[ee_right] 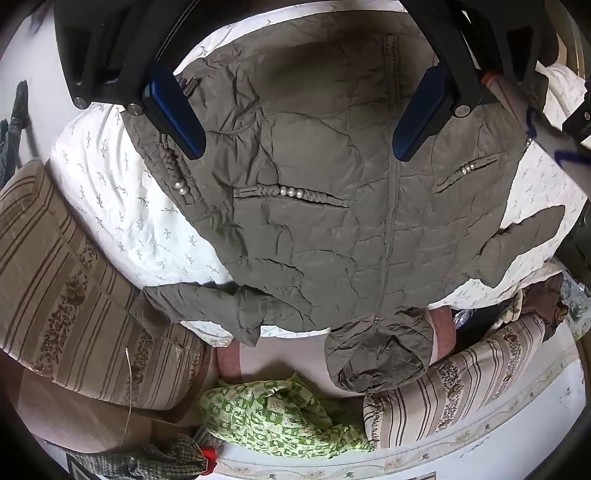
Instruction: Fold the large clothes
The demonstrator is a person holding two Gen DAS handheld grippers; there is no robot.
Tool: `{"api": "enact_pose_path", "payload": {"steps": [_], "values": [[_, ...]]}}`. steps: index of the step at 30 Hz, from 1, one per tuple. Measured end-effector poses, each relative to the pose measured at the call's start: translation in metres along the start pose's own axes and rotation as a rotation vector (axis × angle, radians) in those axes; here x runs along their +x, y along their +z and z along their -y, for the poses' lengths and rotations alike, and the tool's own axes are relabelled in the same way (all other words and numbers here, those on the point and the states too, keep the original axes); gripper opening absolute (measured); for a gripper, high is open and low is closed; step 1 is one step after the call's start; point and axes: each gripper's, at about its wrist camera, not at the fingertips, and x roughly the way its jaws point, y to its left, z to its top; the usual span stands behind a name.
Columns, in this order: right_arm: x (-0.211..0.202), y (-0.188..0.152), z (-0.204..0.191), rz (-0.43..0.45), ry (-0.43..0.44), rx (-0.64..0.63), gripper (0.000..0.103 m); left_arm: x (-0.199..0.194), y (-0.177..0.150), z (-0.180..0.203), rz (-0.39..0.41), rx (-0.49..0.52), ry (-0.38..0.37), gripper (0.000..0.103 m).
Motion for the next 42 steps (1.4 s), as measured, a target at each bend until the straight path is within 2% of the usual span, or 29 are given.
{"api": "enact_pose_path", "payload": {"steps": [6, 15, 20, 25, 29, 34, 42], "values": [[-0.003, -0.002, -0.004, 0.001, -0.011, -0.007, 0.103, -0.003, -0.005, 0.003, -0.015, 0.032, -0.015, 0.099], [-0.010, -0.009, -0.008, 0.027, -0.027, -0.011, 0.103, -0.001, -0.020, -0.001, -0.028, 0.028, -0.044, 0.099], [-0.012, -0.016, -0.012, 0.044, -0.008, -0.012, 0.103, -0.001, -0.027, -0.008, -0.002, -0.022, -0.095, 0.099], [-0.021, -0.019, -0.019, 0.083, -0.017, -0.035, 0.103, 0.004, -0.036, -0.012, -0.016, -0.084, -0.182, 0.099], [-0.022, -0.019, -0.015, 0.095, -0.041, -0.024, 0.103, 0.004, -0.042, -0.008, -0.034, -0.076, -0.206, 0.099], [-0.025, -0.021, -0.005, 0.098, -0.057, 0.006, 0.103, -0.012, -0.042, -0.005, 0.013, -0.027, -0.208, 0.093], [-0.051, -0.031, -0.006, 0.135, -0.036, 0.013, 0.103, -0.048, -0.058, -0.019, 0.063, -0.024, -0.207, 0.093]]}}
